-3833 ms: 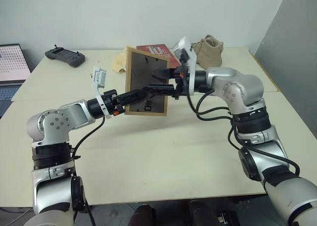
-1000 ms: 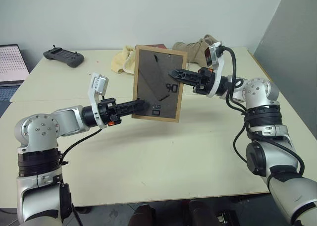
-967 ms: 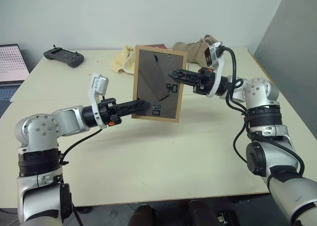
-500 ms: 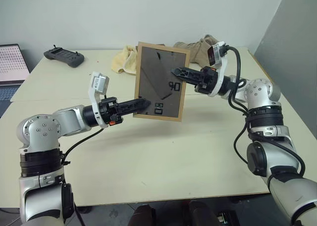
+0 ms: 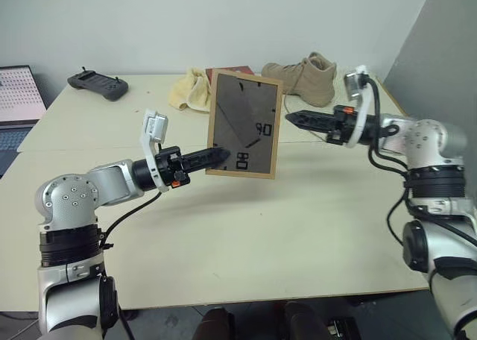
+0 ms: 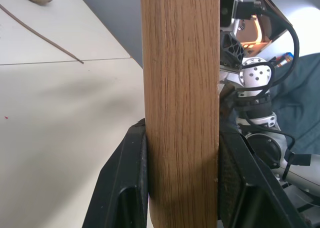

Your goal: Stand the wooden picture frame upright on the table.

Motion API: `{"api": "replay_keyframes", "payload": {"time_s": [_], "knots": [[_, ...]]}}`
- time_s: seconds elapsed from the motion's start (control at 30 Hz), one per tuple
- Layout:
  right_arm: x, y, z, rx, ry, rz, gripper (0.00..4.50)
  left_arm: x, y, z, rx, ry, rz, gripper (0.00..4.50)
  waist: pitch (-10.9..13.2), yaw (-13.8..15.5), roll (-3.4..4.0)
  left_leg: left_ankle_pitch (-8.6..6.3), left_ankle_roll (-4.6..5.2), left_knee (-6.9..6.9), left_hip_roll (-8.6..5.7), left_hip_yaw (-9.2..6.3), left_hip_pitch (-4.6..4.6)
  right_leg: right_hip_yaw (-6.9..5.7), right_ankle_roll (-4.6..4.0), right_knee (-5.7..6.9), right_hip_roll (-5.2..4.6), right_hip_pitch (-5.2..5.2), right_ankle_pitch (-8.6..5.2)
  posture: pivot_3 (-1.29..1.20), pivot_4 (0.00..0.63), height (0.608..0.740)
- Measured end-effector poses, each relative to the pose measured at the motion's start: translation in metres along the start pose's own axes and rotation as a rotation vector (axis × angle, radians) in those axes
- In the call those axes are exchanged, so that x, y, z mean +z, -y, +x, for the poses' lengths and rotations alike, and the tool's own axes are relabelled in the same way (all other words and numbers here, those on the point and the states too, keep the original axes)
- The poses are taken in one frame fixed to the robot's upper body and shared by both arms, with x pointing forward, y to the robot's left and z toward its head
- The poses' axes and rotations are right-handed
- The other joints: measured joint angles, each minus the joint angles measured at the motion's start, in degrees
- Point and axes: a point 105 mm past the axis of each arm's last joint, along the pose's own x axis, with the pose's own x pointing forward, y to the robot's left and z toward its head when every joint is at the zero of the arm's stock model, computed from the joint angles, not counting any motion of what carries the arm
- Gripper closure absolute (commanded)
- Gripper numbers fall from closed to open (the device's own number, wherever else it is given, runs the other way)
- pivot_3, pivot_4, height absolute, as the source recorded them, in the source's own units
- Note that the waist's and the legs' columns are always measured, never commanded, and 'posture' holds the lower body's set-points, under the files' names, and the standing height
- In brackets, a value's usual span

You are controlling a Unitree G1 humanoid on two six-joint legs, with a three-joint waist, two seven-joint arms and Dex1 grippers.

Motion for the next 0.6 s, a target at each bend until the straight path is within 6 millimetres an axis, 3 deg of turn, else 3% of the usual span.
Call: {"api": "replay_keyframes", "payload": {"time_s": [0.13, 0.27, 0.43, 0.6], "knots": [[0.011, -0.031, -0.002, 0.129, -0.014, -0.010, 0.03, 0.000, -0.003, -0.001, 0.018, 0.007, -0.002, 3.11, 0.00, -0.32, 0.00, -0.04, 0.07, -0.01, 0.04, -0.02, 0.02, 0.01, 0.00, 0.02, 0.04, -0.01, 0.00, 0.00, 0.150, 0.740], [0.022, -0.069, 0.034, 0.251, -0.005, -0.104, 0.03, 0.001, -0.004, -0.001, 0.024, 0.018, 0.006, 3.11, 0.00, -0.63, 0.00, -0.05, 0.08, -0.02, 0.07, -0.07, 0.10, 0.03, 0.00, 0.11, 0.09, -0.01, 0.00, 0.00, 0.150, 0.740], [0.004, -0.058, 0.084, 0.133, -0.045, -0.099, 0.03, 0.002, -0.010, -0.001, 0.060, 0.029, 0.011, 3.11, 0.00, -0.01, 0.00, 0.06, -0.11, 0.01, -0.01, -0.03, 0.04, 0.02, -0.01, 0.10, -0.01, -0.03, 0.00, 0.00, 0.150, 0.740], [0.007, -0.064, 0.107, 0.094, -0.053, -0.151, 0.03, 0.000, -0.014, -0.003, 0.085, 0.028, 0.006, 3.11, 0.00, 0.30, -0.01, 0.07, -0.13, 0.03, -0.03, -0.08, -0.04, -0.04, 0.00, -0.04, -0.05, -0.02, 0.00, 0.00, 0.150, 0.740]]}}
